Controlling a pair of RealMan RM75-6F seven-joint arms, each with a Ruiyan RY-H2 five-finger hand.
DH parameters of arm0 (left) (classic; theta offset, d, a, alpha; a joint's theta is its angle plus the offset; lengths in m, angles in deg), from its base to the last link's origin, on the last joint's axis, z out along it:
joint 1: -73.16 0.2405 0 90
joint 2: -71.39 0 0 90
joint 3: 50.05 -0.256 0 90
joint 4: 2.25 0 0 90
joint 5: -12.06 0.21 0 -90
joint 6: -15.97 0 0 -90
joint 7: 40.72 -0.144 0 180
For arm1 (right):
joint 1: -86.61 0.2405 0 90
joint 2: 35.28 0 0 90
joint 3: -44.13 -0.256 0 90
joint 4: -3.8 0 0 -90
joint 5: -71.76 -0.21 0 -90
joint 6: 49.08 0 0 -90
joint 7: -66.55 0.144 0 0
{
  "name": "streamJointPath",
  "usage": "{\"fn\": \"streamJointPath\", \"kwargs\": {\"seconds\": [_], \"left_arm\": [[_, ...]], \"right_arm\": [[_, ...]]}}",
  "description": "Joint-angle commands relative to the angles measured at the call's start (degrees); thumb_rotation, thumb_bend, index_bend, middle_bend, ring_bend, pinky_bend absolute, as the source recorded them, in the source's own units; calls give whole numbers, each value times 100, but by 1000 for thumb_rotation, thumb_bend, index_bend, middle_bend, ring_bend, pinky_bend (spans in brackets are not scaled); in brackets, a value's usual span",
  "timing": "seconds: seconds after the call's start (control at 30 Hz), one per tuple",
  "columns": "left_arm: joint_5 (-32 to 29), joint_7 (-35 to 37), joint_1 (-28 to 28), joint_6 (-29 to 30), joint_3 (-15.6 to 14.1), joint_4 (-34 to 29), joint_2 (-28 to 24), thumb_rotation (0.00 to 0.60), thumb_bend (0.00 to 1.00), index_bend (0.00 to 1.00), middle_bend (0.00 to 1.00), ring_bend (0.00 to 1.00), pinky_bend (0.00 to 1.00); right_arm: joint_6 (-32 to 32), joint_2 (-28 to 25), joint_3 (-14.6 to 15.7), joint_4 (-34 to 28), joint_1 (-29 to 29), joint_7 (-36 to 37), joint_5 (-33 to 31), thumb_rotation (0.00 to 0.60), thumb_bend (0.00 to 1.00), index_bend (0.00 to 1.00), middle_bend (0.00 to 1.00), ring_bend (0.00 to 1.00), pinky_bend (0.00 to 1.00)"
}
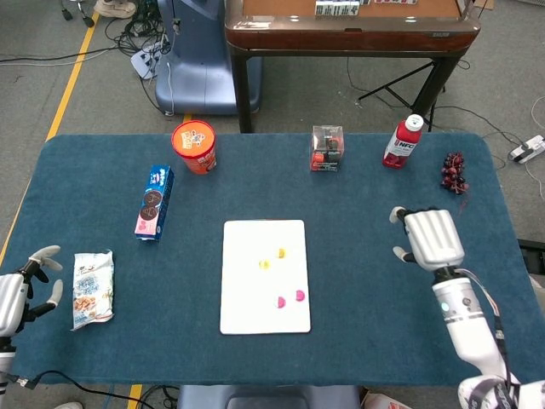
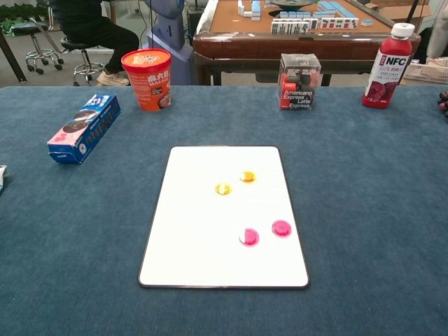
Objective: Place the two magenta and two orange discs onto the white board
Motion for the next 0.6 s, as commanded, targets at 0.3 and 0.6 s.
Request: {"fn": "streamJointPath", "kwargs": {"seconds": [0.3, 0.6], "left_arm": [[-391, -225, -178, -277, 181, -359, -513, 600, 472, 269, 424, 496, 660], [-518, -375, -339, -421, 283, -445, -793, 600, 472, 268, 424, 489, 658]], "right_arm": [[-1041, -355, 558, 600, -1645, 1459, 1369, 600, 116, 449, 556, 536, 411], [-1273, -267, 555, 910, -2333, 1801, 1629, 600, 115, 449, 556, 536, 411]]}}
